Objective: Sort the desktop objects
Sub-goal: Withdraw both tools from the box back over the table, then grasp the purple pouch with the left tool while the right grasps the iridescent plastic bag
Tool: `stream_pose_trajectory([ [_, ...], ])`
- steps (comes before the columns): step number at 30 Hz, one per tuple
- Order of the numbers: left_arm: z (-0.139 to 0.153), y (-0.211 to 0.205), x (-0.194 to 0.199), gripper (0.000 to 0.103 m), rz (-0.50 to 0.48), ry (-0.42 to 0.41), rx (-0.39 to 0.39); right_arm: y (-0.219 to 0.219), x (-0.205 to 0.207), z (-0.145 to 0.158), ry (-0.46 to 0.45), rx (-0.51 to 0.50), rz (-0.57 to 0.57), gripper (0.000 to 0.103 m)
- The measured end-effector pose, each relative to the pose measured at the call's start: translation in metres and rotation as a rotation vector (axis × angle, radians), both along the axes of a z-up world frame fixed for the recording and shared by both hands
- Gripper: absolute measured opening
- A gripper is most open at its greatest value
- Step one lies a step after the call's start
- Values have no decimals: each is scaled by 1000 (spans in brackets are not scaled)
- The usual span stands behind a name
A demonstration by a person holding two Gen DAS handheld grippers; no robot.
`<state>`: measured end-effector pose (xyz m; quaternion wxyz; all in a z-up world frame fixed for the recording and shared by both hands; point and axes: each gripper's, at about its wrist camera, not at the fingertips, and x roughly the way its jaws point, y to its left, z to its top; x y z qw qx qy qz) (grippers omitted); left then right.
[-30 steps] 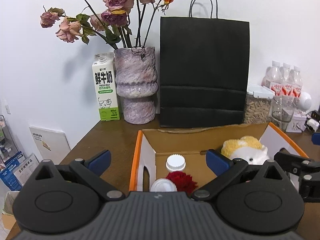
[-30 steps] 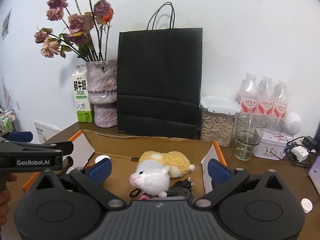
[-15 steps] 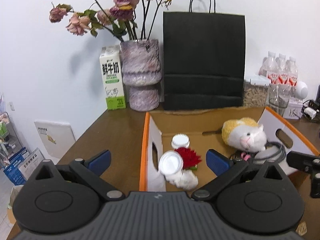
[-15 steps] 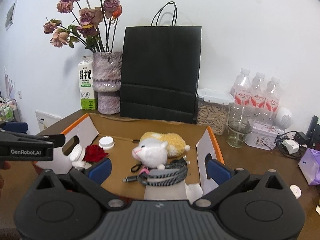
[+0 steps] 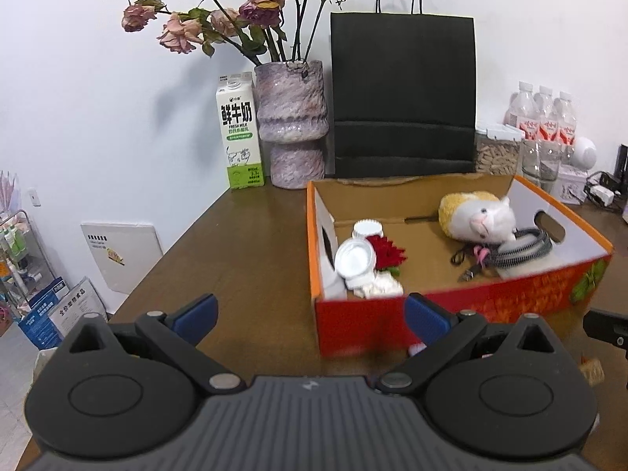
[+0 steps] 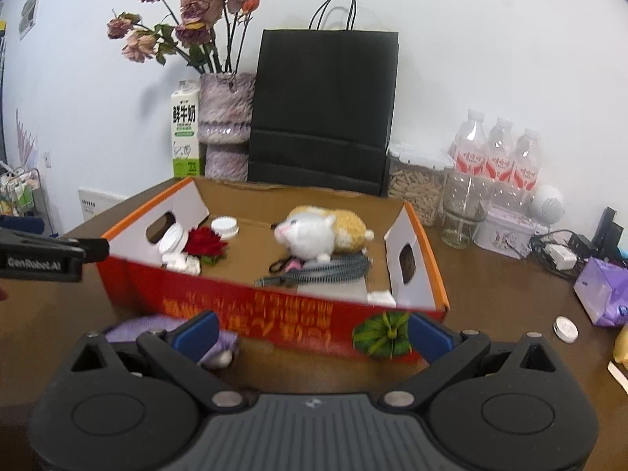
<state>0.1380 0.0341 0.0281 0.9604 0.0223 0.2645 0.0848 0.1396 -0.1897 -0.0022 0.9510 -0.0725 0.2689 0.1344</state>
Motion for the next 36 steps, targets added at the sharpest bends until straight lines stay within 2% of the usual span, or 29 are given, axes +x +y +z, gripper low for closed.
stream_pose_trajectory([
  [9,-9,-9,-27,103,-76,35,-42,-12,-31,-17,40,2,-8,103],
  [15,-17,-35,-23,103,-159,51,-46,-19,-38,-30,75,12,-33,103],
  [20,-34,-48,-15,102,-191,82,-35,-27,-40,-37,89,19,-52,103],
  [23,-42,-51,-15,96,-207,98,-40,-33,-38,-42,100,29,-65,103],
  [26,-46,-51,-16,85,-220,111,-57,-37,-38,-45,103,48,-63,103],
  [28,-48,-51,-18,73,-235,123,-67,-38,-39,-47,100,55,-59,103],
  [32,-50,-55,-23,70,-241,107,-44,-38,-39,-49,91,66,-53,103],
  [36,-49,-62,-29,61,-246,84,-5,-39,-39,-51,94,72,-56,103],
])
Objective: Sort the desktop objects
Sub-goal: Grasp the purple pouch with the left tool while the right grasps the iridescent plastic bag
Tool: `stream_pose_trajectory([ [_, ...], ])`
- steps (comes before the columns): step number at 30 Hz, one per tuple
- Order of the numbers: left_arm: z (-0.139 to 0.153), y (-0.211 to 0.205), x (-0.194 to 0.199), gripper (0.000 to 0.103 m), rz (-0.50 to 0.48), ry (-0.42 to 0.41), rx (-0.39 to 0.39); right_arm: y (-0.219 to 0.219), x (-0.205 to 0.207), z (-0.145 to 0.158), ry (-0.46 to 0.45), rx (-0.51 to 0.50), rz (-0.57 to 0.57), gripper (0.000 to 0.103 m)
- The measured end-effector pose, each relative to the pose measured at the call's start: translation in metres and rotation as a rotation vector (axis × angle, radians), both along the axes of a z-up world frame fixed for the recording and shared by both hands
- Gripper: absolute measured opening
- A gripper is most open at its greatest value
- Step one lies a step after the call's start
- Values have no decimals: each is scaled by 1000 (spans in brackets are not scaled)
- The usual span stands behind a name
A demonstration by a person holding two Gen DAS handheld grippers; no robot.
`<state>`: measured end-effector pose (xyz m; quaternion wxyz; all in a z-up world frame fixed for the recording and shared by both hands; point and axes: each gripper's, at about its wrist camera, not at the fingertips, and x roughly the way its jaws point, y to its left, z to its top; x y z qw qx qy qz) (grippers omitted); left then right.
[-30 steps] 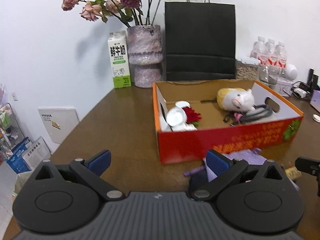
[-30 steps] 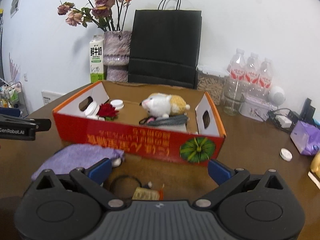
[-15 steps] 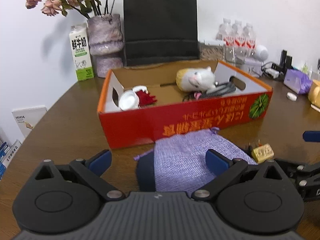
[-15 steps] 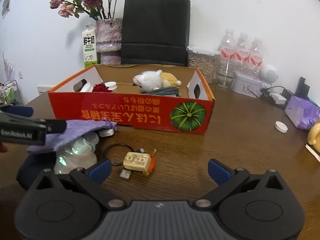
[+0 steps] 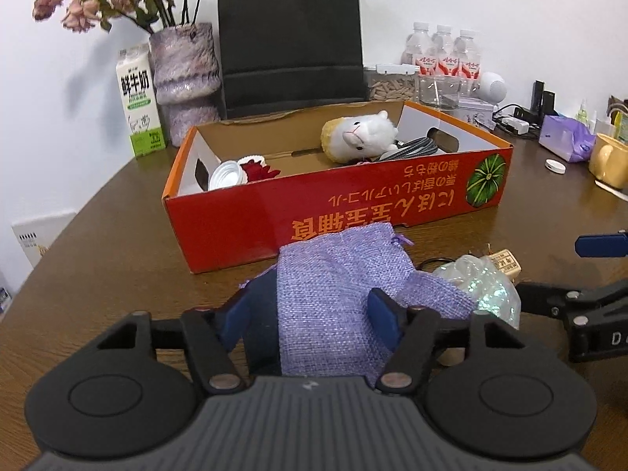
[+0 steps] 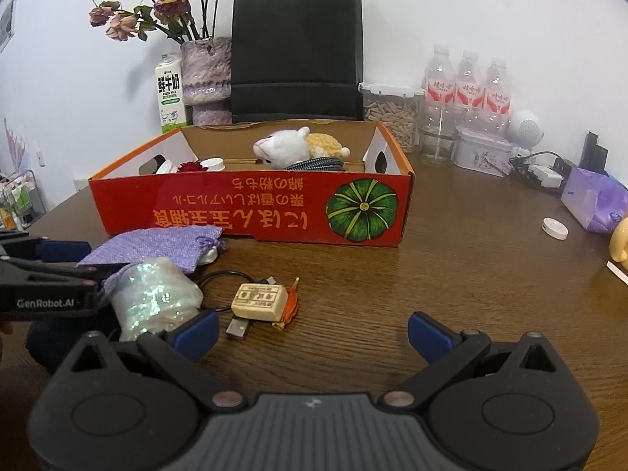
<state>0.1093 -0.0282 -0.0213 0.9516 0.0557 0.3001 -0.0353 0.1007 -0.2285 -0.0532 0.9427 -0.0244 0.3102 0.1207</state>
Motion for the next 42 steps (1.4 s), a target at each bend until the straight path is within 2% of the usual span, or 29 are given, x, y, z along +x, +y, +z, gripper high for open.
stream_pose_trajectory([
  [5,1,-8,-9,38,-25,-28,23,-2,-2,-2,-4,9,-8,103],
  [10,2,-11,-15,11,-51,-38,4,-4,-4,-2,-5,16,-12,103],
  [11,3,-11,-17,10,-49,-43,-5,-4,-5,-2,-6,16,-13,103],
  [18,17,-3,-32,8,-38,-95,-54,-6,-12,2,-29,39,-6,103],
  [28,48,18,-54,8,-6,-204,-70,1,-31,18,-97,80,51,103],
  [34,48,30,-63,8,17,-213,-70,22,-32,22,-104,77,112,103],
  [42,44,45,-68,8,37,-213,-80,59,-30,17,-93,25,162,101],
])
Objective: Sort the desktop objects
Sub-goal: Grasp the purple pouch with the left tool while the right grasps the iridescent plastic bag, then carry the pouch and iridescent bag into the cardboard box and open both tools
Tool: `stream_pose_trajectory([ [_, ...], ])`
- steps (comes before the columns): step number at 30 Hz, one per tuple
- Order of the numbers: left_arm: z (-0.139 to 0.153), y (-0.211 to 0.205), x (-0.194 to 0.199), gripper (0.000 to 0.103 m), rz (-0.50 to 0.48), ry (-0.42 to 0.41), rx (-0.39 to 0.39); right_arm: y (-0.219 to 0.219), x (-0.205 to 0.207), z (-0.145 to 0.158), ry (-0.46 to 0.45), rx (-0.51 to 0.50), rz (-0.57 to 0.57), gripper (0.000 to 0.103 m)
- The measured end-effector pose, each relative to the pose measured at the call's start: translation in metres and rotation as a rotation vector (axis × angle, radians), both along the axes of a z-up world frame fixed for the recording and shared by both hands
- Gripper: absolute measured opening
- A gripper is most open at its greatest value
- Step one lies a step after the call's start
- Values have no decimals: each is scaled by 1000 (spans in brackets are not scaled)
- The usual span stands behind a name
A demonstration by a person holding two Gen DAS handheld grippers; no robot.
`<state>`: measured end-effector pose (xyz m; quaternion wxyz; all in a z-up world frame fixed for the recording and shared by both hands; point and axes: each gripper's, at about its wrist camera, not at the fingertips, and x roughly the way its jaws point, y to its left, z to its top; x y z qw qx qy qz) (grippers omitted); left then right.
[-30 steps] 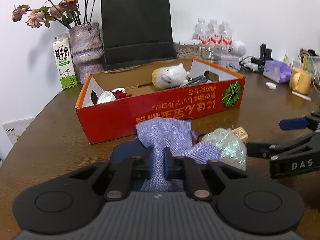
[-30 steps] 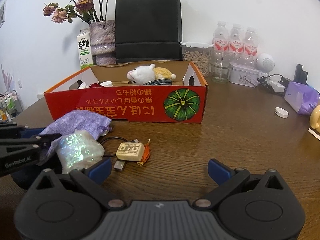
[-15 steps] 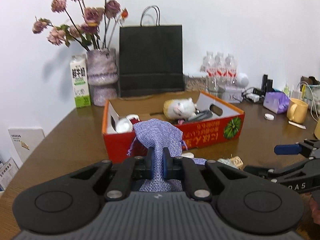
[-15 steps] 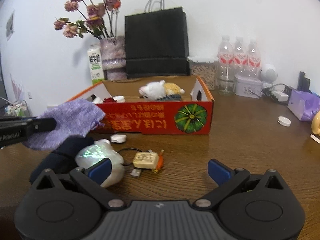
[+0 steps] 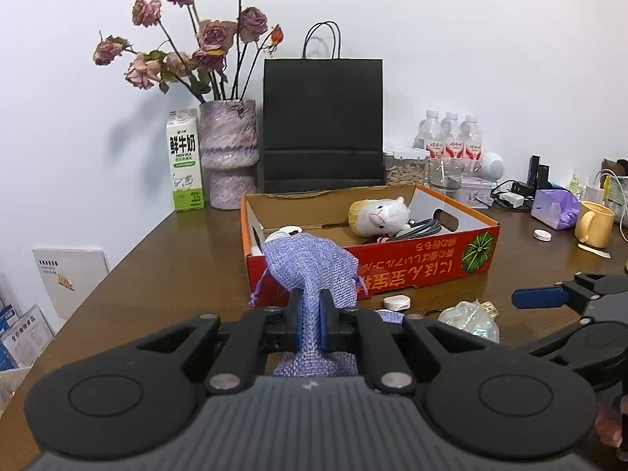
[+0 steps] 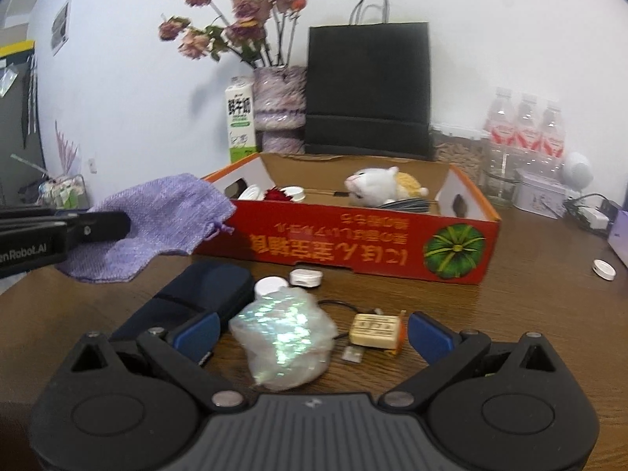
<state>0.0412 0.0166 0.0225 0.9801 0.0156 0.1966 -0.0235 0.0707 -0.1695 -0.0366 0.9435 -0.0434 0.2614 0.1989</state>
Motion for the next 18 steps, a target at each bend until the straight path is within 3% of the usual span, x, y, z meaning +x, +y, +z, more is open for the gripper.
stream_pose_trajectory([
  [4,-4,6,0,8,3,9,-10,13,3,-4,6,-27,-4,90],
  [7,-7,9,1,8,4,15,-18,19,6,-7,24,-39,9,76],
  [9,-8,10,2,8,3,17,-23,21,7,-9,38,-48,19,59],
  [12,-9,11,2,8,-3,17,-27,22,5,-10,45,-35,27,48],
  [18,-5,11,3,8,-8,6,-31,20,2,-1,14,-13,26,41],
])
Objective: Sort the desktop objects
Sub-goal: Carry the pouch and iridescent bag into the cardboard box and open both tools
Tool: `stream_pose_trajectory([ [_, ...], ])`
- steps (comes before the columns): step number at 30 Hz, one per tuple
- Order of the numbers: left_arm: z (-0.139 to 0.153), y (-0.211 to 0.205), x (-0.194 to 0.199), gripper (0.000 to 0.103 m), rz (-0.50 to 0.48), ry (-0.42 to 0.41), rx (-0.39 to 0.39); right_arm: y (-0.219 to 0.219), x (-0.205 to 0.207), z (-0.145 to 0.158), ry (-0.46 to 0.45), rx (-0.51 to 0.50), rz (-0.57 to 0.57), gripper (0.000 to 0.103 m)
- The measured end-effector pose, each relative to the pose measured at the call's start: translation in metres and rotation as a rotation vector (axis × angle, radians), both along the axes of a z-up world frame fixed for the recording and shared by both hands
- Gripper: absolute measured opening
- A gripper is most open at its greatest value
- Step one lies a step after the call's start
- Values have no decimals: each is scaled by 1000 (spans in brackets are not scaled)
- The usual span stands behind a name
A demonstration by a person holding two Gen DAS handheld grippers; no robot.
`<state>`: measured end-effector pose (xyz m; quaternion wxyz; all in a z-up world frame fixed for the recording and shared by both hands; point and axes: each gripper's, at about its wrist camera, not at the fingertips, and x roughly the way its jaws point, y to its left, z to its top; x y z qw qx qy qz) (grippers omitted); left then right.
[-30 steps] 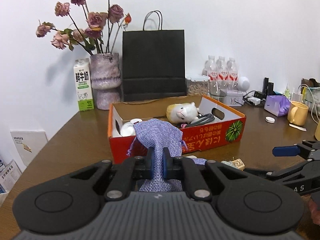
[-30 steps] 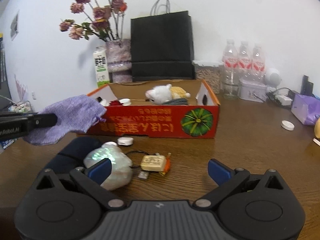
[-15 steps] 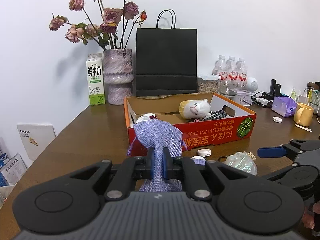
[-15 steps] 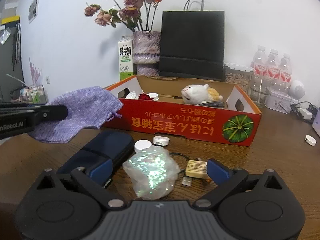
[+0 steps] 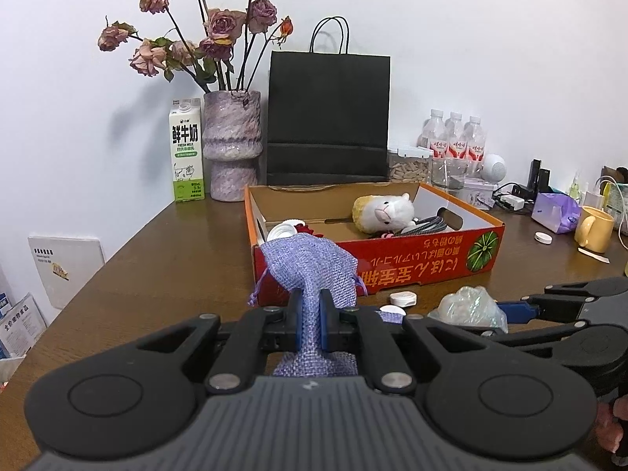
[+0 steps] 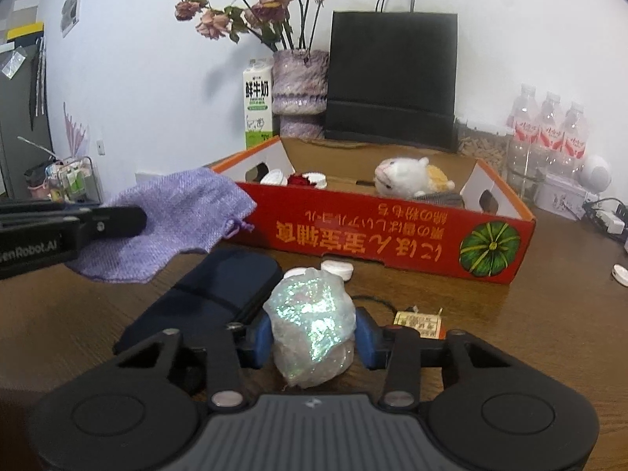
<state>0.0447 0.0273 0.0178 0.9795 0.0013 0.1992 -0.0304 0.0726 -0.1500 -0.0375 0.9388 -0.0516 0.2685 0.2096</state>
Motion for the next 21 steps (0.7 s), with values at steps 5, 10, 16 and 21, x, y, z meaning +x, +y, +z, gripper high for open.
stream_pose_trajectory([
  [5,10,-3,5,8,-10,-32,5,-4,4,13,-41,22,-6,41],
  [10,30,-5,23,8,-16,-80,-7,-4,17,32,-98,42,-11,41],
  [16,50,-7,59,8,-8,-108,-29,-1,43,54,-157,64,-16,41],
  [21,57,-8,93,8,4,-104,-57,3,78,63,-177,88,-36,41],
])
